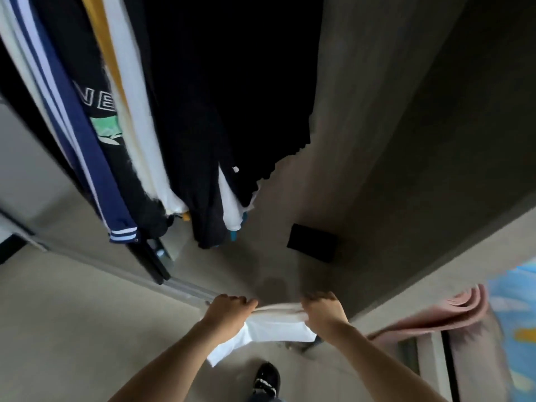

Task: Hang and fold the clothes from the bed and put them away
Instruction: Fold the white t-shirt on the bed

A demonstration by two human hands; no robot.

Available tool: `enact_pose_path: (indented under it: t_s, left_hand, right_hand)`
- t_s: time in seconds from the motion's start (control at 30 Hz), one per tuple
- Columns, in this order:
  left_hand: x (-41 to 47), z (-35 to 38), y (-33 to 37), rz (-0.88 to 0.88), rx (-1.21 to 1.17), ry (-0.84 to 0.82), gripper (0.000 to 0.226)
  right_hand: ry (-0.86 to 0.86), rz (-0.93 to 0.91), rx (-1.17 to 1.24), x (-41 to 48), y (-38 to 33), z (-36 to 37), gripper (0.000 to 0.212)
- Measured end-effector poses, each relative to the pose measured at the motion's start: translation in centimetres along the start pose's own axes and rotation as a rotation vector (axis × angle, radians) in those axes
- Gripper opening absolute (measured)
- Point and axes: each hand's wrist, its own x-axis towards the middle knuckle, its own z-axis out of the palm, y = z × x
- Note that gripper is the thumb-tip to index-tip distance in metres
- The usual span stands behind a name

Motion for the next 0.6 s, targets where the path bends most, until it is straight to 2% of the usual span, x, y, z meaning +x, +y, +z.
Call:
enact_pose_path:
  t_s: [0.13,0.17,0.27,0.4,0.5,0.6]
  left_hand:
    - [6.8,3.0,-2.5,-0.044,-0.063,-0.094,0.034]
    - [9.1,4.3,-3.2,-0.061,-0.096,-0.121,0.032]
    - [14.5,8.4,-4.6,-0.113,-0.187,-0.16,0.032]
    - [22.7,15.7,-6.7,-0.088,-0.152,-0.171,0.033]
    - [29.9,19.8,-7.4,-0.042,-0.091,-0.009,0.034]
    - [36.4,22.7,-6.4,0.071,0.06,0.432,0.023]
  right_hand:
    - [-0.021,0.126,0.108,4.8,1.1,1.7,0.048]
    - [0.016,0.133,0.078,6.8,1.7,2.5,0.052]
    - [-0.08,0.187,0.081,11.9,3.0,6.2,0.048]
    - [-0.057,0.199,0.049,20.6,5.8,12.6,0.047]
    - [0.068,0.23,-0.011,26.6,9.5,15.6,0.046]
    - [0.346,0.288,-0.219,30.5,13.0,18.6,0.035]
